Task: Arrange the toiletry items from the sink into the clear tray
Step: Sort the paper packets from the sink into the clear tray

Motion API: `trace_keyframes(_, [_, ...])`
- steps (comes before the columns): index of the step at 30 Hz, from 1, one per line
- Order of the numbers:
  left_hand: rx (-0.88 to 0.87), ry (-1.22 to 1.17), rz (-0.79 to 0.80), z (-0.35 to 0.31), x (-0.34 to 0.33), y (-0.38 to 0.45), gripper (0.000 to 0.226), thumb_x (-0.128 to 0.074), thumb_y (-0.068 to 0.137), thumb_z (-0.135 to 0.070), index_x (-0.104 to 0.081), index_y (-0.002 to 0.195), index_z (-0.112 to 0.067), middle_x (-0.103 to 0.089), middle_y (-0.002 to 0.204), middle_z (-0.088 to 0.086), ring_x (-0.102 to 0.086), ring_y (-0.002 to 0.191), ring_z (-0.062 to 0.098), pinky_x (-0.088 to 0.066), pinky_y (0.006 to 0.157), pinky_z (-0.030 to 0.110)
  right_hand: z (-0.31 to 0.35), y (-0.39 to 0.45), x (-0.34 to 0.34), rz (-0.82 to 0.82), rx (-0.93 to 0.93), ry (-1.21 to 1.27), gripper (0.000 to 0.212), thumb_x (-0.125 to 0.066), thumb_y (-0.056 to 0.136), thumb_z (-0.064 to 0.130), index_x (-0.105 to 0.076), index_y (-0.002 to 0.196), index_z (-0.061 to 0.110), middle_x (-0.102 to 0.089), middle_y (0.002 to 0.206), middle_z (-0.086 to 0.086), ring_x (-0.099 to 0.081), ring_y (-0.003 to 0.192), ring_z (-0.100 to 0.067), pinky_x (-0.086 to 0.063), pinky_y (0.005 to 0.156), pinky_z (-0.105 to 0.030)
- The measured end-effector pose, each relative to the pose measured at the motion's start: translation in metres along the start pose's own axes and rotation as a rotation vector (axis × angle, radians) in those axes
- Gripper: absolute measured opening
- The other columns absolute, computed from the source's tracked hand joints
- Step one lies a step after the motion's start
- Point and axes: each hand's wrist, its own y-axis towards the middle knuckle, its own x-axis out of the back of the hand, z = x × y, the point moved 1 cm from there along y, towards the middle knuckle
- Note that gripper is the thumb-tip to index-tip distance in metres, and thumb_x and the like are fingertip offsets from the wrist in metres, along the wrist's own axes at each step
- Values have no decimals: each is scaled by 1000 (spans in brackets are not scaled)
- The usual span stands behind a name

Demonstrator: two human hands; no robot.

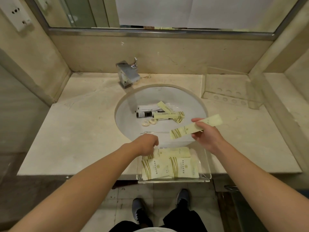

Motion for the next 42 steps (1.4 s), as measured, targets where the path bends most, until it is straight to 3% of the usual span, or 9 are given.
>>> trace_keyframes(6, [60,-194,-111,2,10,0,41,-51,90,-6,-46,130,-11,-60,122,8,-57,109,23,-47,88,29,-19,-4,-12,210,-158,-55,12,-54,94,16,-62,94,7,-57,110,-16,-64,102,-35,-57,81,-39])
trace_keyframes(10, [46,-150,-122,7,9,-1,44,-58,87,-11,-47,130,-13,-59,124,8,-57,110,22,-47,88,29,-31,-4,-16,321,-271,-32,20,-54,94,27,-64,95,10,-62,111,-17,-62,112,-35,-58,85,-41])
trace_keyframes(13, [26,-92,-114,10,6,-1,44,-63,85,-16,-50,127,-14,-59,123,7,-58,105,21,-49,87,30,-35,0,-13,288,-280,2,31,-53,94,37,-66,97,9,-67,108,-18,-62,112,-33,-54,90,-48])
trace_keyframes(15, [10,-55,-106,10,4,-1,43,-66,84,-20,-52,125,-16,-59,122,5,-57,104,20,-50,88,31,-36,4,-8,186,-182,-183,25,-60,92,29,-66,97,5,-68,106,-12,-61,110,-31,-54,91,-49])
trace_keyframes(17, [-9,-13,-101,9,3,0,43,-67,83,-23,-53,124,-17,-58,122,3,-57,105,20,-50,88,32,-35,4,-5,82,-3,-572,9,-69,85,13,-67,93,8,-67,103,-5,-62,105,-26,-53,90,-43])
trace_keyframes(21, [-41,86,-78,6,-1,-1,50,-73,78,-31,-51,120,-19,-53,120,2,-54,105,21,-51,88,36,-39,5,-4,59,172,-1074,25,-69,79,3,-63,99,16,-60,104,2,-55,97,-16,-46,72,-23])
trace_keyframes(25, [-77,175,-64,2,-4,-5,54,-79,71,-39,-49,111,-18,-51,113,2,-55,96,22,-53,80,36,-51,9,-8,89,292,-1399,33,-67,81,11,-62,113,19,-57,117,-1,-55,107,-18,-46,90,-29])
trace_keyframes(33, [-160,178,110,-1,-6,-7,37,-73,75,-46,-48,91,-23,-57,99,-2,-54,88,17,-48,73,30,-58,4,-10,91,388,-1623,30,-62,83,36,-63,111,25,-53,116,2,-47,110,-17,-43,88,-31])
trace_keyframes(42, [-247,296,161,-5,-13,-12,54,-79,68,-48,-51,103,-18,-57,103,1,-51,87,17,-43,69,29,-62,6,-11,125,415,-1637,34,-63,81,42,-60,111,27,-55,111,4,-47,105,-15,-45,86,-31])
